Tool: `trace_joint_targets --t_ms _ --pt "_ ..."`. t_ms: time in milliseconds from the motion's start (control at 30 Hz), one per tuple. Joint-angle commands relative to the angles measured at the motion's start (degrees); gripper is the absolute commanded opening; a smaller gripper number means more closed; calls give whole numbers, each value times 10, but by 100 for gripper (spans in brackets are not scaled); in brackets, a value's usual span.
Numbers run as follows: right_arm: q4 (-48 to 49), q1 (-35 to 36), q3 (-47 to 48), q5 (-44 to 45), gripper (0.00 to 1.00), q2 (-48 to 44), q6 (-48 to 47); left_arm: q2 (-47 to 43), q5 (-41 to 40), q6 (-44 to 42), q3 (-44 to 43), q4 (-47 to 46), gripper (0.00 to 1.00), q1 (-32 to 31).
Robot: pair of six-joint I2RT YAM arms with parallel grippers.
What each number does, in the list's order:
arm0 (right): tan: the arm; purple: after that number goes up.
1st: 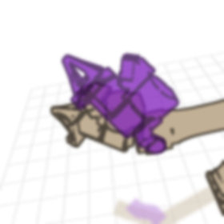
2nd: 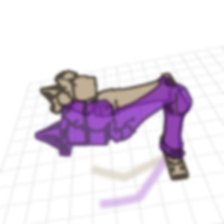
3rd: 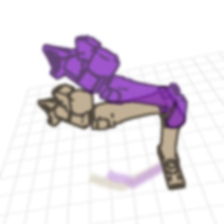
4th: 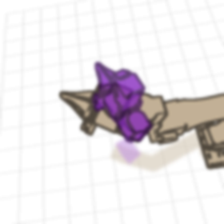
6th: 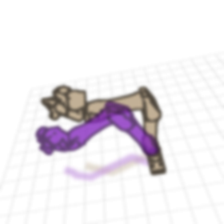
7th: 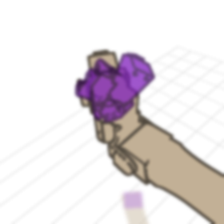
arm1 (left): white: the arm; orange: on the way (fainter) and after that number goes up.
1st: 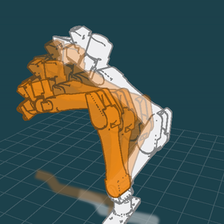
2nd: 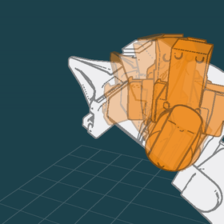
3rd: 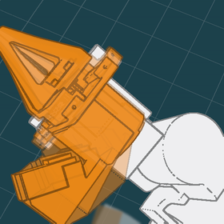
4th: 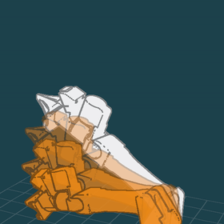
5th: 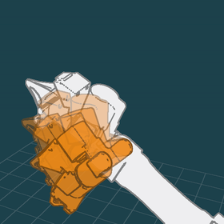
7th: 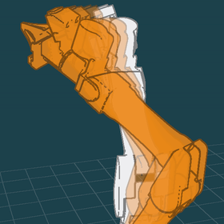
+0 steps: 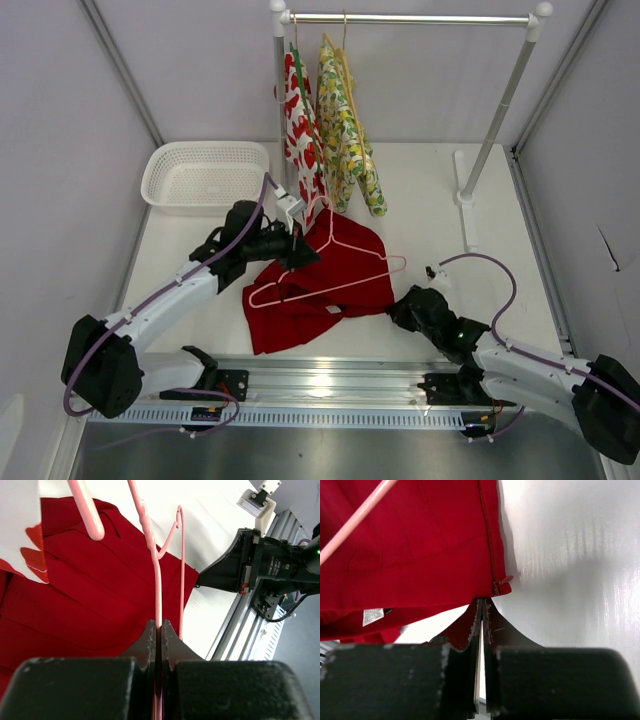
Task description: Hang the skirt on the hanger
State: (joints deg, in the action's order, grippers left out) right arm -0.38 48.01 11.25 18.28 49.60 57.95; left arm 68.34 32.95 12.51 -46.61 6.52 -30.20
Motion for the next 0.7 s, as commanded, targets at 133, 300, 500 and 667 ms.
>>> trace_joint_targets --t_ms 133,300,500,667 --pt "-15 -86 7 -31 0 -28 -38 -37 37 -9 -8 -9 0 5" --pt "-28 -168 34 -82 0 -20 -85 -49 44 -17 -9 -3 0 5" --pt "-21 -234 78 -137 0 31 -125 -58 53 -28 -8 0 0 6" --pt "-21 -256 103 -147 0 58 -138 -58 66 -38 -8 6 0 4"
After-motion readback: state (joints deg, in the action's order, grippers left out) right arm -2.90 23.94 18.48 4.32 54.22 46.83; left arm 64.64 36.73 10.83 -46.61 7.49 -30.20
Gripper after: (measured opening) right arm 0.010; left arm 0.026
